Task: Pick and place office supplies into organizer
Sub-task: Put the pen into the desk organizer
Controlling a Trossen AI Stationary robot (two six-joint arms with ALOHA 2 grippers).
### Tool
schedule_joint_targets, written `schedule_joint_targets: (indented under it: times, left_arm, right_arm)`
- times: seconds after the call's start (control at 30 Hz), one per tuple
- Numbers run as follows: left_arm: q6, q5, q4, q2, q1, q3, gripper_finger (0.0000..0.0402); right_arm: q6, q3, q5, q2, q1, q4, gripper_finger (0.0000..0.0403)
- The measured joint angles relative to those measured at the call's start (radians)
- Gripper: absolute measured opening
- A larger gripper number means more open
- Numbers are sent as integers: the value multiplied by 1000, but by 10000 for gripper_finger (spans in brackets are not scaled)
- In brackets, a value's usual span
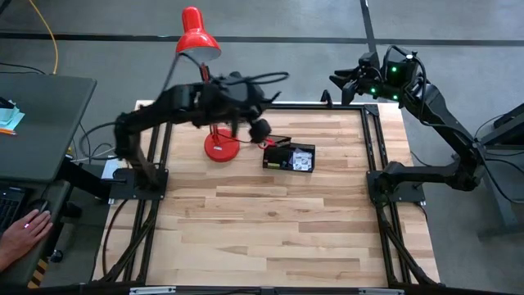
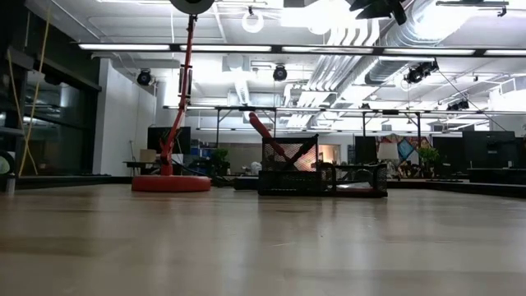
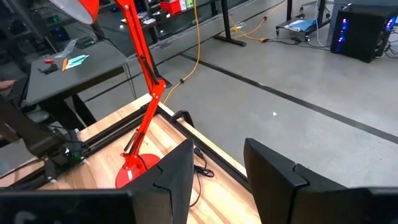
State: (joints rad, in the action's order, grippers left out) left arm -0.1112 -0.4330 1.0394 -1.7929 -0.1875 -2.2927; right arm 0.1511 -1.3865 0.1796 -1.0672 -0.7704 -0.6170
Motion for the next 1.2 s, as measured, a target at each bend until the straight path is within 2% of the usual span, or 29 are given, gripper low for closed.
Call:
schedule_joint_targets:
  times: [0.17, 0.27, 0.4, 0.53, 0.67, 0.83, 1.03, 1.2]
  left_arm:
    - [-31, -11, -78, 160, 9, 182, 0]
    - [-42, -53, -214, 274, 34, 377, 0]
    - [-34, -58, -493, 386, 52, 648, 0]
    - [-32, -39, -746, 417, 42, 868, 0]
    - [-27, 56, -935, 396, -12, 1010, 0]
    - [-12, 178, -1042, 316, -98, 1070, 0]
    - [7, 299, -1111, 173, -161, 1039, 0]
    - [29, 343, -1152, 80, -165, 995, 0]
  right_arm:
    - [5, 0, -10, 0, 0, 1, 133]
    - [11, 0, -13, 0, 0, 2, 133]
    - [25, 0, -22, 0, 0, 14, 133]
    - [40, 0, -17, 0, 1, 32, 133]
    - [53, 0, -14, 0, 1, 30, 133]
    - [56, 0, -14, 0, 4, 24, 133]
    - [50, 0, -16, 0, 17, 22, 133]
    - [39, 0, -22, 0, 26, 15, 133]
